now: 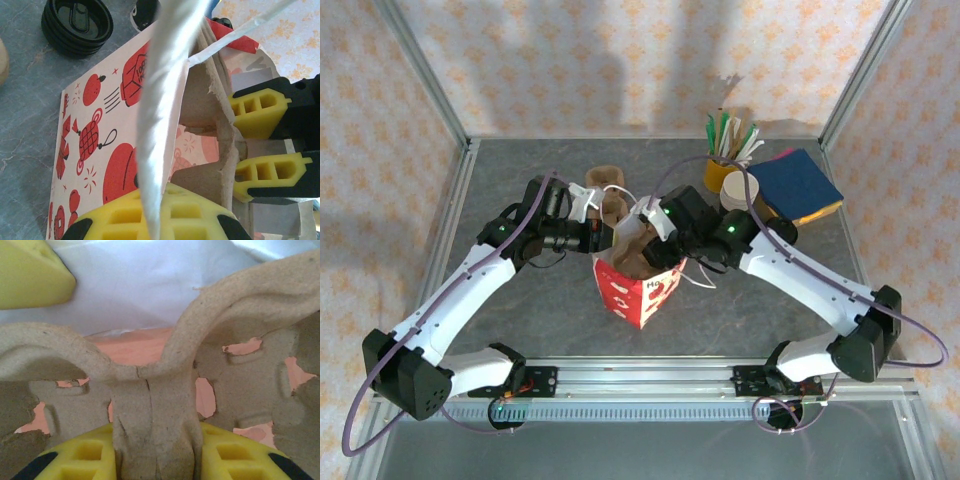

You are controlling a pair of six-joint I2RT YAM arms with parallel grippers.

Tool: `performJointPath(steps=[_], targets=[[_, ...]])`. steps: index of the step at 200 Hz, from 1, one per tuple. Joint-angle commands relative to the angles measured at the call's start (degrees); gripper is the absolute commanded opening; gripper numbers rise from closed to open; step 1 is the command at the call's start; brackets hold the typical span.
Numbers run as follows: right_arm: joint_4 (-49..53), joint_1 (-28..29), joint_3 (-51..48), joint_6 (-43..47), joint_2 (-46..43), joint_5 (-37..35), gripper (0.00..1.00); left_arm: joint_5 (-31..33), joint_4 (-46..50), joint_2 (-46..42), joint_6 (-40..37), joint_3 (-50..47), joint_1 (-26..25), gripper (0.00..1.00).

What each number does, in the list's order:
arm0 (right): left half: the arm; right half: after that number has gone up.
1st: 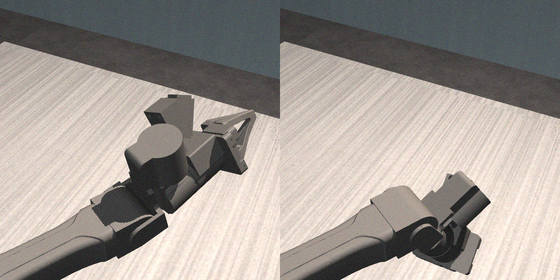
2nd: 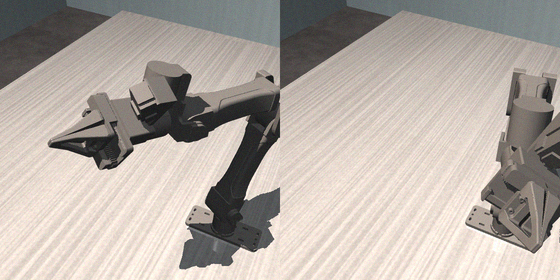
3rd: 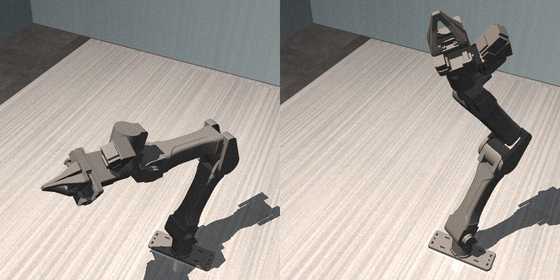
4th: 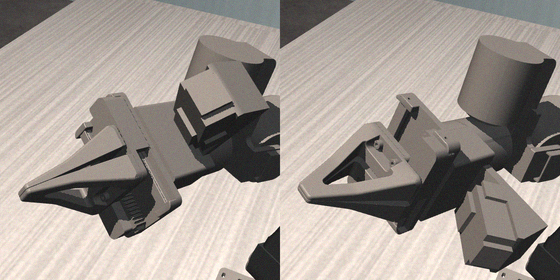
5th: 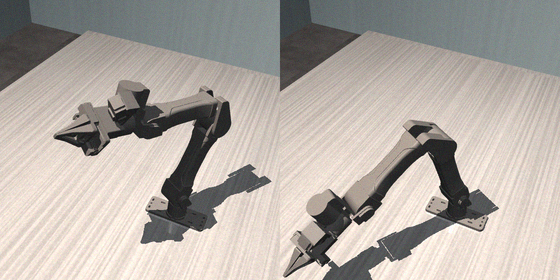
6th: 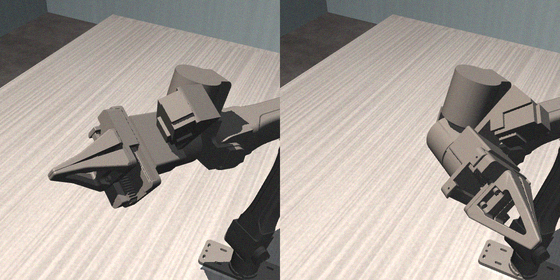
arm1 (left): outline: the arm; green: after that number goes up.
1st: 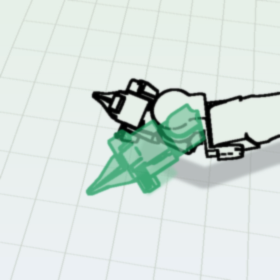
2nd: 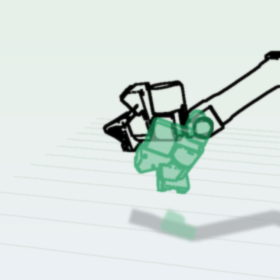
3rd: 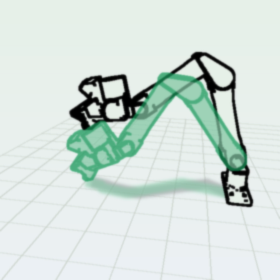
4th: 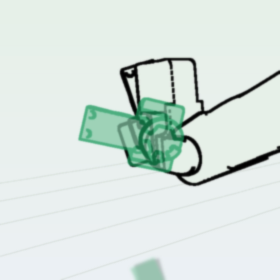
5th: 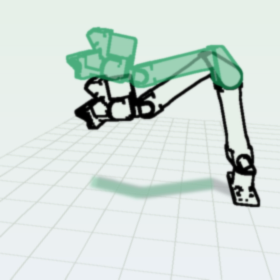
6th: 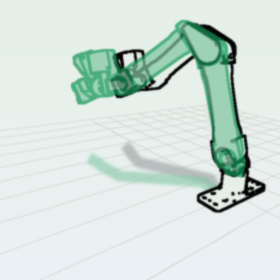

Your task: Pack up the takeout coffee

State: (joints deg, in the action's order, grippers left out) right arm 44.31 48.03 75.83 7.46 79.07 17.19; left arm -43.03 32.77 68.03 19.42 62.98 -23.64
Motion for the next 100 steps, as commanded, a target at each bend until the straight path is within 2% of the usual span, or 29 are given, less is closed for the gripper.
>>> performJointPath(steps=[1,100], targets=[[6.22,0.22,-0.77,-2.48,1.5,0.56,0.32,2.07,-0.69,0.0,-0.03,2.76,0.32,0.0],[9.8,0.37,0.2,-4.86,4.43,1.62,0.32,3.47,-0.51,0.1,-0.62,4.41,0.34,0.0]])
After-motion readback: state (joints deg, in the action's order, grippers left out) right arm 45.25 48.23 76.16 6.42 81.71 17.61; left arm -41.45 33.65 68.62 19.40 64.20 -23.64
